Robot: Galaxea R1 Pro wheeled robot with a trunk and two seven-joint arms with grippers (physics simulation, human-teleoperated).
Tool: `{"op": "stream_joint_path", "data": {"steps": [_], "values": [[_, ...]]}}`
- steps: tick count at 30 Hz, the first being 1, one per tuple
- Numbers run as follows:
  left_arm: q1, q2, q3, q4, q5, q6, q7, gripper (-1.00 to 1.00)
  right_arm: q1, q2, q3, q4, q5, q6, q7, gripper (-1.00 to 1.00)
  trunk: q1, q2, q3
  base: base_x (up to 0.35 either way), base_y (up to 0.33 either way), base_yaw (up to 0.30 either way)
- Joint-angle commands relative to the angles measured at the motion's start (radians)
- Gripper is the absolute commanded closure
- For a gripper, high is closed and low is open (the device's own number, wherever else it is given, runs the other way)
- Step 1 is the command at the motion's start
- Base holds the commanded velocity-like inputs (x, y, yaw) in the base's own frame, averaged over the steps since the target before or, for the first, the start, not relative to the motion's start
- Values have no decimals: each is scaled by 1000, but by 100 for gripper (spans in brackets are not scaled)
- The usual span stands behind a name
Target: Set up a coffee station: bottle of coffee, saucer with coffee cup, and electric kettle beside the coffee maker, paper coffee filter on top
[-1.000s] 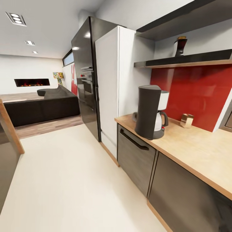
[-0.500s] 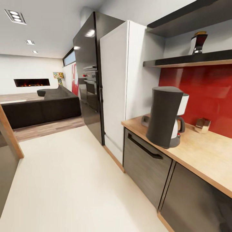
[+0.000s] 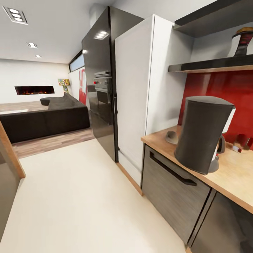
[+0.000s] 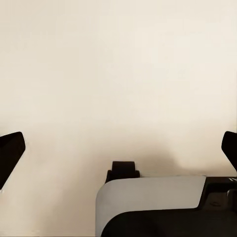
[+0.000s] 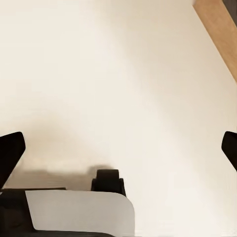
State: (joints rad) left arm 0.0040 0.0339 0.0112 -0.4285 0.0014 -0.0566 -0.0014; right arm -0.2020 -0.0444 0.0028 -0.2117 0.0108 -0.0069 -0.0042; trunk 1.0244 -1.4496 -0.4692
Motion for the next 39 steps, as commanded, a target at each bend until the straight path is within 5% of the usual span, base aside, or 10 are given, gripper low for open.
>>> {"op": "stream_joint_path", "data": {"steps": [1, 23, 39], "values": [[0, 0, 1, -1, 0, -2, 0, -100, 0, 0, 0, 0, 1, -1, 0, -100, 1, 0, -1, 289, 225, 0], [1, 0, 1, -1, 0, -2, -1, -100, 0, 0, 0, 0, 2, 1, 0, -100, 1, 0, -1, 289, 225, -16], [0, 0, 1, -1, 0, -2, -2, -100, 0, 0, 0, 0, 2, 1, 1, -100, 1, 0, -1, 232, 177, -193]]}}
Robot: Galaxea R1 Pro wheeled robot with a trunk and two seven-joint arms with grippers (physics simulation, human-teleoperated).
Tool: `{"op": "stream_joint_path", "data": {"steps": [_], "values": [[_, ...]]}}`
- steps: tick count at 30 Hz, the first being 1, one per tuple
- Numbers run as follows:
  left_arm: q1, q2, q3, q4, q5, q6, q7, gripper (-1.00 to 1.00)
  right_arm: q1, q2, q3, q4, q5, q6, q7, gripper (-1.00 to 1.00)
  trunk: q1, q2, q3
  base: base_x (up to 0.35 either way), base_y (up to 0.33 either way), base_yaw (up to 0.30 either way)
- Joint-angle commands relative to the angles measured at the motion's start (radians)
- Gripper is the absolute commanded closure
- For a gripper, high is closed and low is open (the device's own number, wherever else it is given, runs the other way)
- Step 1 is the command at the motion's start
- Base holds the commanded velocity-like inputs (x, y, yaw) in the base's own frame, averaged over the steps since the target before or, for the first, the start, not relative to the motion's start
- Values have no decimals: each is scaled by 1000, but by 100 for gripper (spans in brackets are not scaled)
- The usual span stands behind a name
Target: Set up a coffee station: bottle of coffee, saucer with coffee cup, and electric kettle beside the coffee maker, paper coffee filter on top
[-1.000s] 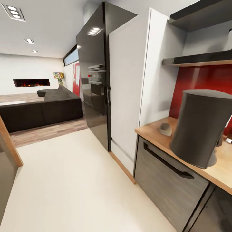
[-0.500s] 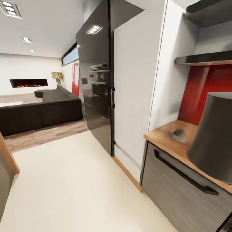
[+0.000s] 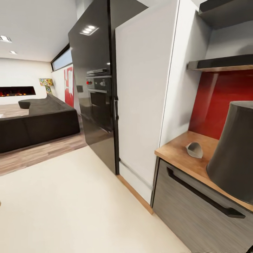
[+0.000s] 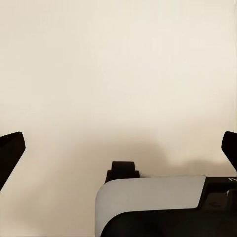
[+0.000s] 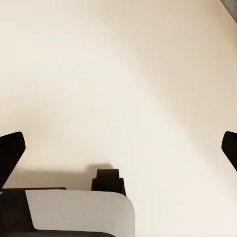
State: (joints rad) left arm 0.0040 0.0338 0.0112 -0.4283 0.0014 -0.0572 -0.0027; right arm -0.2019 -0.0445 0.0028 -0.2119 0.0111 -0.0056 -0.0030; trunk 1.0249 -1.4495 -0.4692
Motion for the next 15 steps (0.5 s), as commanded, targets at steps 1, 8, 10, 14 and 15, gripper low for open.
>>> {"op": "stream_joint_path", "data": {"steps": [1, 8, 10, 14, 15], "values": [[0, 0, 1, -1, 0, -2, 0, -100, -1, 0, 0, 0, 1, -1, 0, -100, 0, 0, -1, 50, 35, -253], [1, 0, 1, -1, 0, -2, 0, -100, -1, 0, 0, 0, 1, 0, 0, -100, 0, 0, -1, 20, 14, -258], [1, 0, 1, -1, 0, -3, 0, -100, -1, 0, 0, 0, 1, 0, 0, -100, 0, 0, -1, 16, 15, -236], [0, 0, 0, -1, 0, -2, 0, -100, -1, 0, 0, 0, 1, -1, -1, -100, 0, 0, -1, 127, 115, -109], [0, 0, 0, -1, 0, -1, 0, -100, -1, 0, 0, 0, 1, -2, -1, -100, 0, 0, -1, 204, 182, -44]]}}
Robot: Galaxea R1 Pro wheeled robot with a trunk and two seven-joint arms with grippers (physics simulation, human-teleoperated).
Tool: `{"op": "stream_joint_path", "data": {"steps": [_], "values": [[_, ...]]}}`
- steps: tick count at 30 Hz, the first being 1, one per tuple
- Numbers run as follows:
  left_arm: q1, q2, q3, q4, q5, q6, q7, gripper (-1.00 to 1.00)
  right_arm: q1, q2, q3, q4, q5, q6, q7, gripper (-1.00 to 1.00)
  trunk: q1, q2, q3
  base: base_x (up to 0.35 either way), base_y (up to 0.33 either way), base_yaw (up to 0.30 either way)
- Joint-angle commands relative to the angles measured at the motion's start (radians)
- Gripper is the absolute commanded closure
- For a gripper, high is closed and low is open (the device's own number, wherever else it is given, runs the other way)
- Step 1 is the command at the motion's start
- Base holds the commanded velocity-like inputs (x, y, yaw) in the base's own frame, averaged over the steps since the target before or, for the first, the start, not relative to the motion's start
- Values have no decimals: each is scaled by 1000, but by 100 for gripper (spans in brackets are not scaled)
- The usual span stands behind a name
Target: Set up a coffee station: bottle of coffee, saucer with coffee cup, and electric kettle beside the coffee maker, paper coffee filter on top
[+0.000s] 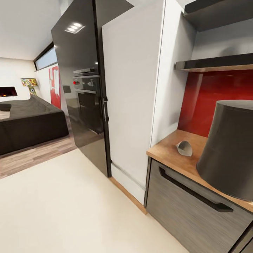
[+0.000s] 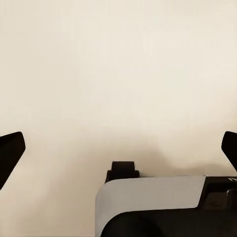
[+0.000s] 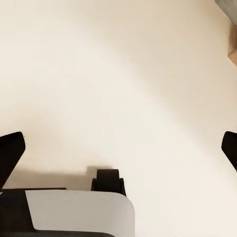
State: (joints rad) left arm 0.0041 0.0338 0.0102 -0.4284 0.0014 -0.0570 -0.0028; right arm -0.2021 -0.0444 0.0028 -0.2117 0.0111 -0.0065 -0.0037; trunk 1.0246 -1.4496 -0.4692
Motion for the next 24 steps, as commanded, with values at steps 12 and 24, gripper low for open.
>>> {"op": "stream_joint_path", "data": {"steps": [12, 24], "values": [[0, 0, 1, -1, 0, -1, 0, -100, 0, -1, 0, 0, 1, 1, 1, -100, 0, 0, -1, 246, 218, -26], [0, 0, 2, 0, 0, -2, -1, -100, 0, -2, 0, 0, 1, 2, 2, -100, 0, 0, -1, 50, 45, -229]]}}
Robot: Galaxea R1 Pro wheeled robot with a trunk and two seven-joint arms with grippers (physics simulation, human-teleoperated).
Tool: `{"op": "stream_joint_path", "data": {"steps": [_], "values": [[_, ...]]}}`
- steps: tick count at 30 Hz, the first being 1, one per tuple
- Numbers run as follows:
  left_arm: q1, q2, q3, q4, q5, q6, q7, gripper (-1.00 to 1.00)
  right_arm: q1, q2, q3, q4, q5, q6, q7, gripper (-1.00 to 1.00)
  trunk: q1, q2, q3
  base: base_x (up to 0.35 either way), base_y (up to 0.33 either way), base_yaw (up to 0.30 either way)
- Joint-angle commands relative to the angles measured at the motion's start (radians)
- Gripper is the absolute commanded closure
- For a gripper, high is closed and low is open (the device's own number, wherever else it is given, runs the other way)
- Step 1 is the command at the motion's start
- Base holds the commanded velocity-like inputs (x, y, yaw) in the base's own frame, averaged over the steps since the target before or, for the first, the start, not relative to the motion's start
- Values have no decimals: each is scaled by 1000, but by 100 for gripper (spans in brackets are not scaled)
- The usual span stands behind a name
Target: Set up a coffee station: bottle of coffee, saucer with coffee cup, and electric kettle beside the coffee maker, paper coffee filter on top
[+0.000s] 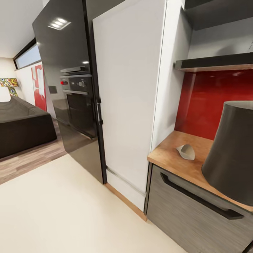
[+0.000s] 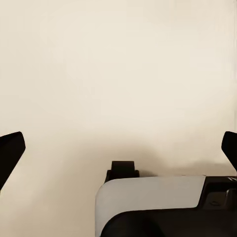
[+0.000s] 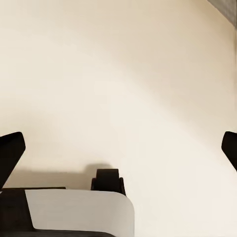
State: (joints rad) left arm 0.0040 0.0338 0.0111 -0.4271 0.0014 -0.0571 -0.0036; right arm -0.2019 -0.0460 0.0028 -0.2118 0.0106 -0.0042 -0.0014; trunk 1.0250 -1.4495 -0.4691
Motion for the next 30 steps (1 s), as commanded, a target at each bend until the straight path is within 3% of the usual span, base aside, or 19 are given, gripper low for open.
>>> {"op": "stream_joint_path", "data": {"steps": [1, 21, 30], "values": [[0, 0, 1, -1, 0, -2, -1, -100, 0, 0, 0, 0, 1, 0, 0, -100, 0, 0, -1, 6, 6, -255], [1, 0, 1, -1, 0, -3, -1, -100, -1, 0, 0, 0, 1, 0, 0, -100, 0, 0, -1, 1, 3, -256], [0, 0, 1, -1, 0, -1, -1, -100, 0, -2, 0, 0, 1, -2, -1, -100, 0, 0, -1, 15, 227, -61]]}}
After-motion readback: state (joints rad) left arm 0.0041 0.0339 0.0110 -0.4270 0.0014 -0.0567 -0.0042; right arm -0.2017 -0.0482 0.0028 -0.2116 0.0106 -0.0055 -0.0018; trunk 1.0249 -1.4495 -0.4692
